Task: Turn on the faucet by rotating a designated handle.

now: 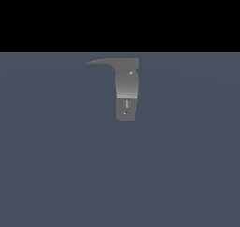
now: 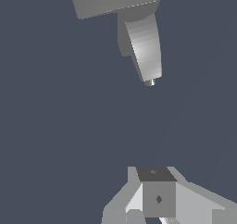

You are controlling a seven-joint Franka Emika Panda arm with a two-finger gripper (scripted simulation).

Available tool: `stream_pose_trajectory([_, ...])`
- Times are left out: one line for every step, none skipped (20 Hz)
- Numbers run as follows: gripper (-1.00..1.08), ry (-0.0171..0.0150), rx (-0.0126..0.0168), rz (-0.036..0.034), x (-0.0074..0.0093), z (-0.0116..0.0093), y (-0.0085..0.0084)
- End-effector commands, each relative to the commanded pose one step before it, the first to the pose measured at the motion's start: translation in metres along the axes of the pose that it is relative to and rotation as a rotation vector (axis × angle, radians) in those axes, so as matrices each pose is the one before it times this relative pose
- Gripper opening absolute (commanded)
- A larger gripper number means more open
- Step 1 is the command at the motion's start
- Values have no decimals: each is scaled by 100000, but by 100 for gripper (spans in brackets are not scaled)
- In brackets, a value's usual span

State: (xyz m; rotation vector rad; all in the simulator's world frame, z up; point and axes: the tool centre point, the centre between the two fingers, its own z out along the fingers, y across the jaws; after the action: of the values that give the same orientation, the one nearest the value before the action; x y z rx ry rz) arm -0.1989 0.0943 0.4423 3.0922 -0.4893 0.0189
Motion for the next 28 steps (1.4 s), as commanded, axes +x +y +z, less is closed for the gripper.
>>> stream_pose_trajectory([-100, -122, 139, 5334, 724, 754, -1269])
stream_pose_trajectory([-100, -46, 32, 2078, 288, 293, -500])
stream_pose_trajectory([-100, -46, 33, 2078, 289, 293, -500])
stream_pose_trajectory([-100, -46, 33, 2078, 290, 293, -500])
stream_pose_trajectory([-100, -46, 33, 2075, 290, 292, -500])
stream_pose_trajectory([-100, -46, 34, 2074, 291, 292, -499])
stream_pose_trajectory([-100, -46, 34, 2072, 291, 291, -499])
stream_pose_trajectory([-100, -45, 34, 2070, 292, 290, -498])
stream_pose_trajectory([-100, -45, 34, 2065, 291, 289, -497])
stream_pose_trajectory([-100, -45, 33, 2063, 292, 288, -495])
stream_pose_trajectory([-100, -44, 33, 2057, 292, 287, -494])
stream_pose_trajectory([-100, -43, 32, 2054, 292, 286, -492])
stream_pose_trajectory([-100, -43, 32, 2049, 292, 285, -491])
stream_pose_trajectory([-100, -42, 31, 2043, 292, 284, -489])
stream_pose_trajectory([-100, -41, 30, 2039, 292, 283, -488])
stream_pose_trajectory([-100, -40, 29, 2034, 292, 282, -486])
stream_pose_trajectory([-100, -38, 28, 2029, 293, 281, -484])
stream_pose_trajectory([-100, -37, 26, 2025, 293, 280, -483])
stream_pose_trajectory([-100, -35, 25, 2021, 293, 280, -481])
stream_pose_trajectory([-100, -34, 23, 2018, 293, 279, -480])
stream_pose_trajectory([-100, -32, 21, 2015, 294, 279, -479])
stream_pose_trajectory([-100, -30, 19, 2014, 295, 278, -478])
stream_pose_trajectory([-100, -28, 17, 2014, 296, 278, -477])
stream_pose_trajectory([-100, -26, 15, 2015, 297, 278, -477])
stream_pose_trajectory([-100, -24, 13, 2017, 297, 279, -477])
stream_pose_trajectory([-100, -21, 10, 2021, 299, 280, -477])
stream_pose_trajectory([-100, -19, 8, 2028, 301, 281, -478])
stream_pose_trajectory([-100, -16, 5, 2037, 303, 282, -480])
